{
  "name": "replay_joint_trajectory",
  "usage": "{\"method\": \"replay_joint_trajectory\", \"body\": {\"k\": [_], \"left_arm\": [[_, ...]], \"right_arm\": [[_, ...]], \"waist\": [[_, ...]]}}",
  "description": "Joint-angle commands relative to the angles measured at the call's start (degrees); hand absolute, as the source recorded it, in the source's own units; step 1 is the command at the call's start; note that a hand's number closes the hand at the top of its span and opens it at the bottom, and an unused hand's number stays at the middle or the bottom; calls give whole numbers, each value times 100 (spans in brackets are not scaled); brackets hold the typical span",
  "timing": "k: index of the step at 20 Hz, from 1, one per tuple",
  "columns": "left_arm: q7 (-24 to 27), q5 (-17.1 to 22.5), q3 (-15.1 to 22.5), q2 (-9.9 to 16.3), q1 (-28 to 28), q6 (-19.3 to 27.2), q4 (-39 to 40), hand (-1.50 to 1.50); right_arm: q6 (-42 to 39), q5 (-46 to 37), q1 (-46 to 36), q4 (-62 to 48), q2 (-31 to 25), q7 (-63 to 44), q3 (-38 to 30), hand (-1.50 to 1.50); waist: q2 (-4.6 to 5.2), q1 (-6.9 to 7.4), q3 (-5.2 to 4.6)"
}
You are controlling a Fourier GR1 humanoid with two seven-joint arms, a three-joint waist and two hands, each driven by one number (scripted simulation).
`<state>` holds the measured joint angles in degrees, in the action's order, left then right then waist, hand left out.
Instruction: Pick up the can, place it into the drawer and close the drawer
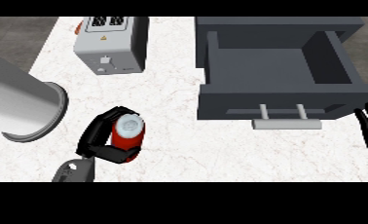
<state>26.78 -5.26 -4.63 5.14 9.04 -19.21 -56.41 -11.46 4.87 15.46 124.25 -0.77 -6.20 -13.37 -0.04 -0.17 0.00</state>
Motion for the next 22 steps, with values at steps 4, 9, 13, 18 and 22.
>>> {"method": "replay_joint_trajectory", "body": {"k": [4,9,13,18,22], "left_arm": [[-312,352,-34,-15,259,-320,-180,150],[-651,696,-1090,-125,426,1215,-235,150],[-796,914,-1239,-90,422,1424,-533,150],[-1384,829,-747,-334,642,1697,-1315,150],[-1747,701,-232,-504,639,2005,-1723,150]], "right_arm": [[-95,-47,168,-36,71,221,-50,-150],[-107,88,129,-50,55,134,-49,-150],[84,-59,94,364,74,-176,156,-150],[-77,-69,439,163,76,356,144,-150],[-90,202,69,124,-37,6,-261,-150]], "waist": [[0,-5,0],[5,11,3],[-1,6,-1],[-3,-6,1],[-3,2,1]]}}
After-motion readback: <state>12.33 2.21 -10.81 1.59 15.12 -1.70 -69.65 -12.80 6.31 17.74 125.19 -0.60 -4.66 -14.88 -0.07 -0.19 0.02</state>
